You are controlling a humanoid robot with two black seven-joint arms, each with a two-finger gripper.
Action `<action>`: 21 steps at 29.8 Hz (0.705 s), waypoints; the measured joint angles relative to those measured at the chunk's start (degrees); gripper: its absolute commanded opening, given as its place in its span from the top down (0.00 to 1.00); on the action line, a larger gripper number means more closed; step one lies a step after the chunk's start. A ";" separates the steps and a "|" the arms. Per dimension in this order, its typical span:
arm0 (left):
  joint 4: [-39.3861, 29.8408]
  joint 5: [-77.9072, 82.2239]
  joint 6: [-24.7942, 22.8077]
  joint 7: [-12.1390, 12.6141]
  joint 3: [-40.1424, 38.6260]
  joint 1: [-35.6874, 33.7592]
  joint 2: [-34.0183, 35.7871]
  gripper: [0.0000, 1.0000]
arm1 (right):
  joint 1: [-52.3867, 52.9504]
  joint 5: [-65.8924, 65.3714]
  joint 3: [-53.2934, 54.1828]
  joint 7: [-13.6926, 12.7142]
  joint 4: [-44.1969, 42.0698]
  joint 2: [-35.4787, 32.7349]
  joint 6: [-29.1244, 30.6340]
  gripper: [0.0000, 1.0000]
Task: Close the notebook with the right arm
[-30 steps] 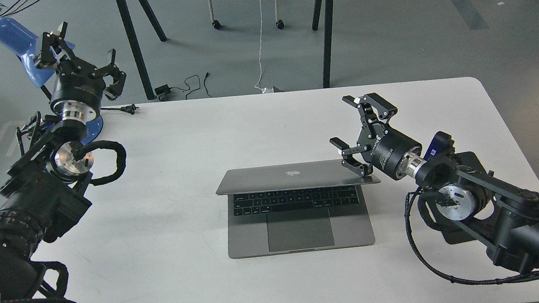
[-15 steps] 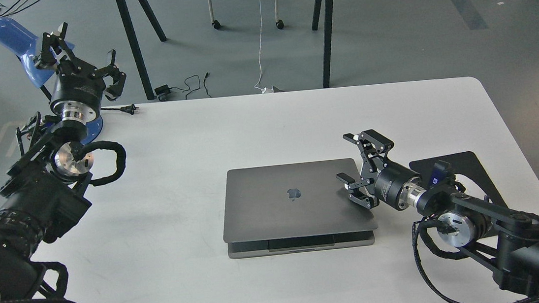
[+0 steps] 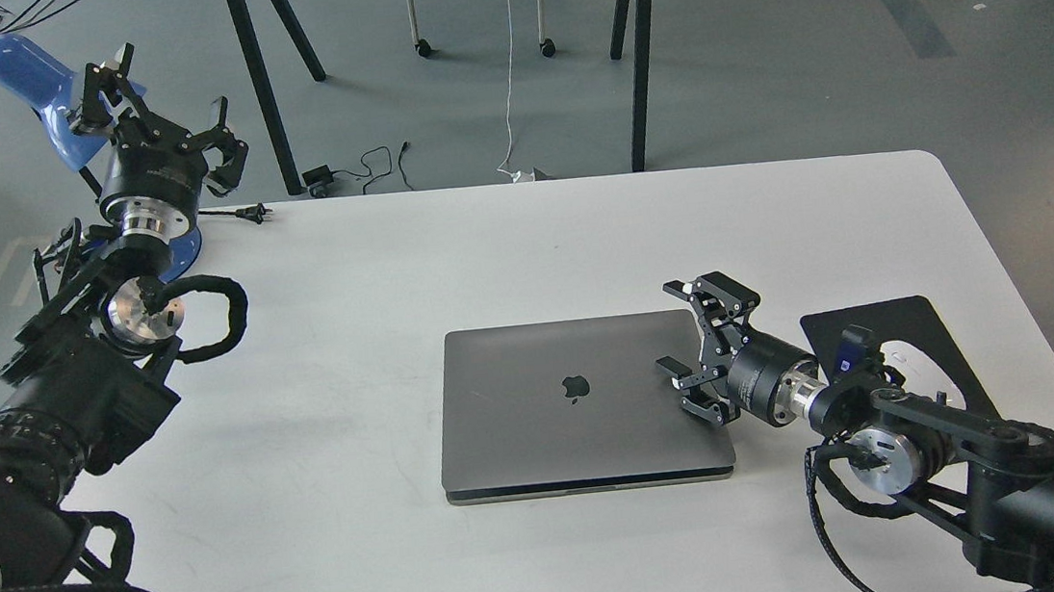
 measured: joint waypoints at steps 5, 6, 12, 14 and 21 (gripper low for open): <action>-0.01 -0.03 0.00 0.00 0.00 0.00 0.00 0.00 | -0.17 0.06 -0.47 -0.03 0.07 0.03 -0.06 0.00; -0.01 -0.03 0.00 0.00 0.00 0.00 0.00 0.00 | -0.17 0.06 -0.49 -0.03 0.10 0.03 -0.07 0.00; -0.02 -0.04 0.00 0.00 0.00 0.00 0.00 0.00 | -0.25 0.07 -0.56 -0.02 -0.18 -0.04 -0.09 0.00; -0.01 -0.04 0.00 0.00 0.00 0.00 0.00 0.00 | -0.31 0.07 -0.58 0.02 -0.59 -0.05 -0.09 0.00; -0.02 -0.04 0.00 0.00 0.00 0.00 0.00 0.00 | -0.38 0.07 -0.59 0.13 -1.14 -0.05 -0.09 0.00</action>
